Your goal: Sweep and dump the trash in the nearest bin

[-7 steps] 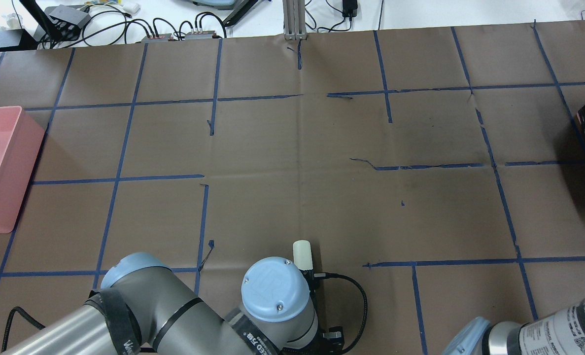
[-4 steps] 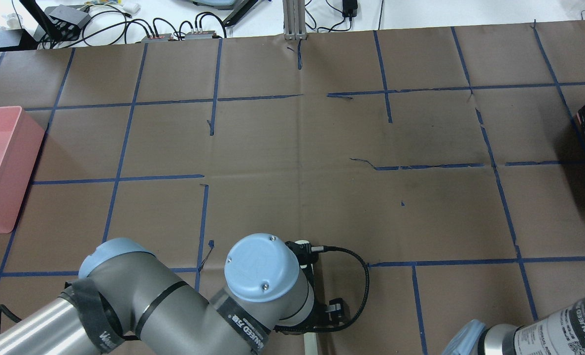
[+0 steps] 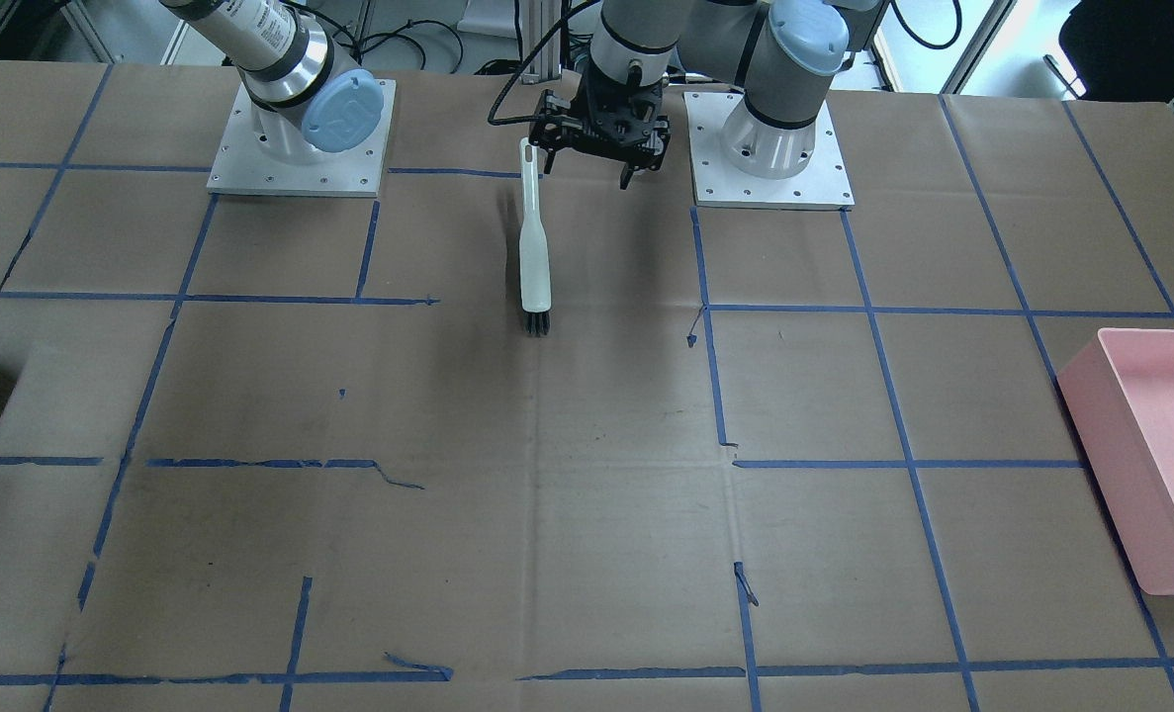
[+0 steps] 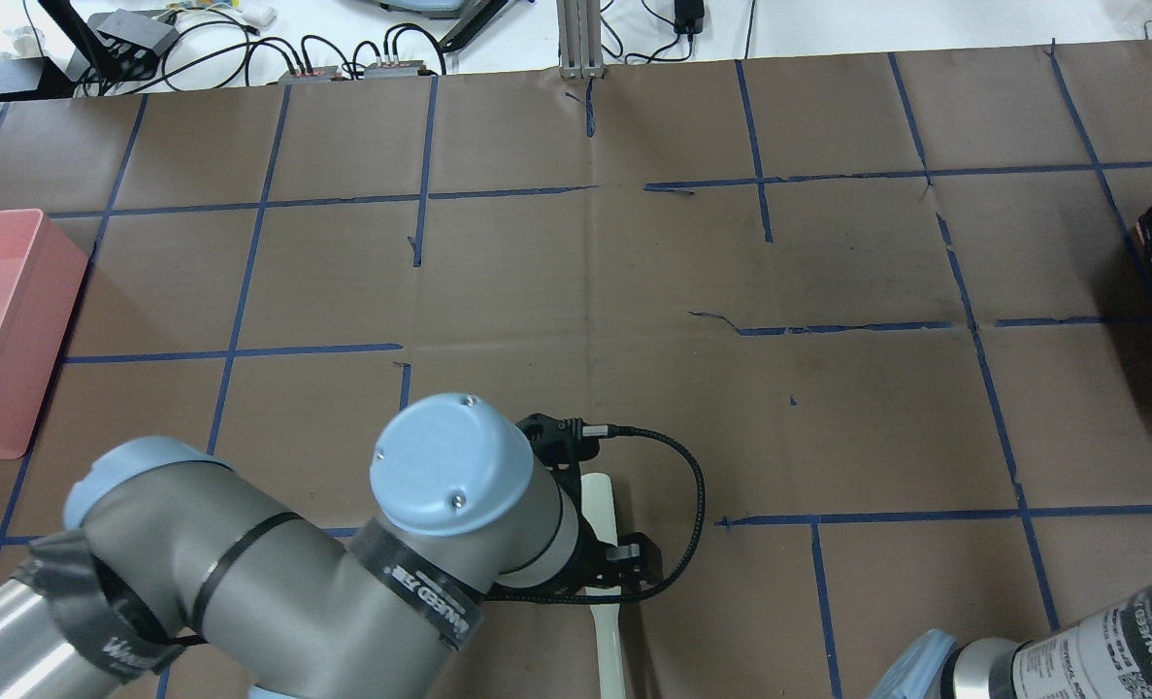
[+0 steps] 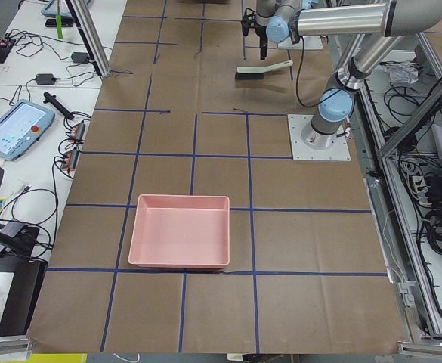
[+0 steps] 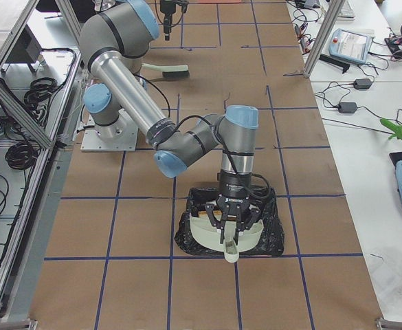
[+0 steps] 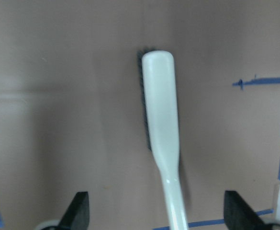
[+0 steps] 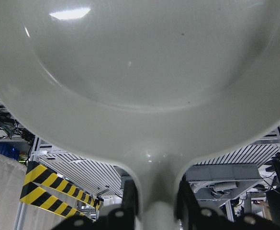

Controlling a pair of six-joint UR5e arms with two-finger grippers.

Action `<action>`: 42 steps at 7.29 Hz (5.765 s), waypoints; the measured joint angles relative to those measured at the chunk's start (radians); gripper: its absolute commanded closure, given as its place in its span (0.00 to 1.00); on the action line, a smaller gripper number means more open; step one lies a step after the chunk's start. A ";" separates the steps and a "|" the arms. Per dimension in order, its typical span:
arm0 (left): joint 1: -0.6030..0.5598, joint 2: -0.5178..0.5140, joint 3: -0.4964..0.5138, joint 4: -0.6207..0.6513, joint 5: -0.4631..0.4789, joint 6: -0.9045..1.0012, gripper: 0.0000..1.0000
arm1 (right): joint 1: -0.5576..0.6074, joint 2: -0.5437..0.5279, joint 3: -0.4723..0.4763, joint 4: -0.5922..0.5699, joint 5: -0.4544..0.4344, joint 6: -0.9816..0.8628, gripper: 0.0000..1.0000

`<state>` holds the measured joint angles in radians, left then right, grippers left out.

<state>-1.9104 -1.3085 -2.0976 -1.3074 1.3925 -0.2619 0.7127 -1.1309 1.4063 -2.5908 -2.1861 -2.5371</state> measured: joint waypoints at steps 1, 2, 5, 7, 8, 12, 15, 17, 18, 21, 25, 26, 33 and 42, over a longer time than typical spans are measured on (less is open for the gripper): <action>0.078 0.029 0.028 -0.048 0.024 0.101 0.01 | 0.002 -0.002 0.016 -0.030 -0.014 -0.003 0.99; 0.151 0.049 0.060 -0.086 0.039 0.191 0.01 | 0.010 -0.004 0.024 -0.047 -0.037 -0.005 0.99; 0.280 0.058 0.194 -0.187 0.126 0.372 0.01 | 0.051 -0.016 0.029 -0.058 -0.078 -0.006 0.99; 0.295 0.041 0.291 -0.235 0.141 0.390 0.00 | 0.058 -0.054 0.032 -0.047 -0.077 -0.015 0.99; 0.299 0.024 0.334 -0.243 0.169 0.391 0.00 | 0.058 -0.077 0.037 -0.037 -0.072 -0.028 0.99; 0.317 -0.124 0.468 -0.237 0.206 0.379 0.00 | 0.091 -0.213 0.072 0.092 -0.019 -0.041 1.00; 0.327 -0.174 0.502 -0.234 0.159 0.365 0.00 | 0.158 -0.259 0.089 0.128 0.015 0.017 1.00; 0.327 -0.185 0.496 -0.230 0.160 0.368 0.00 | 0.184 -0.330 0.130 0.254 0.054 0.184 1.00; 0.327 -0.191 0.493 -0.229 0.160 0.371 0.00 | 0.188 -0.379 0.156 0.349 0.095 0.296 1.00; 0.328 -0.206 0.490 -0.227 0.160 0.380 0.00 | 0.191 -0.463 0.186 0.615 0.254 0.619 1.00; 0.328 -0.209 0.490 -0.224 0.157 0.368 0.00 | 0.340 -0.498 0.189 0.887 0.395 1.144 1.00; 0.328 -0.209 0.491 -0.221 0.157 0.368 0.00 | 0.409 -0.497 0.189 0.922 0.425 1.300 1.00; 0.328 -0.204 0.497 -0.210 0.159 0.372 0.00 | 0.897 -0.310 0.159 0.966 0.573 2.203 0.99; 0.329 -0.184 0.472 -0.223 0.167 0.380 0.00 | 1.217 0.121 -0.066 0.879 0.645 2.752 0.99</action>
<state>-1.5818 -1.4926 -1.6259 -1.5300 1.5599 0.1179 1.9296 -1.0099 1.3402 -1.7115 -1.5409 0.2149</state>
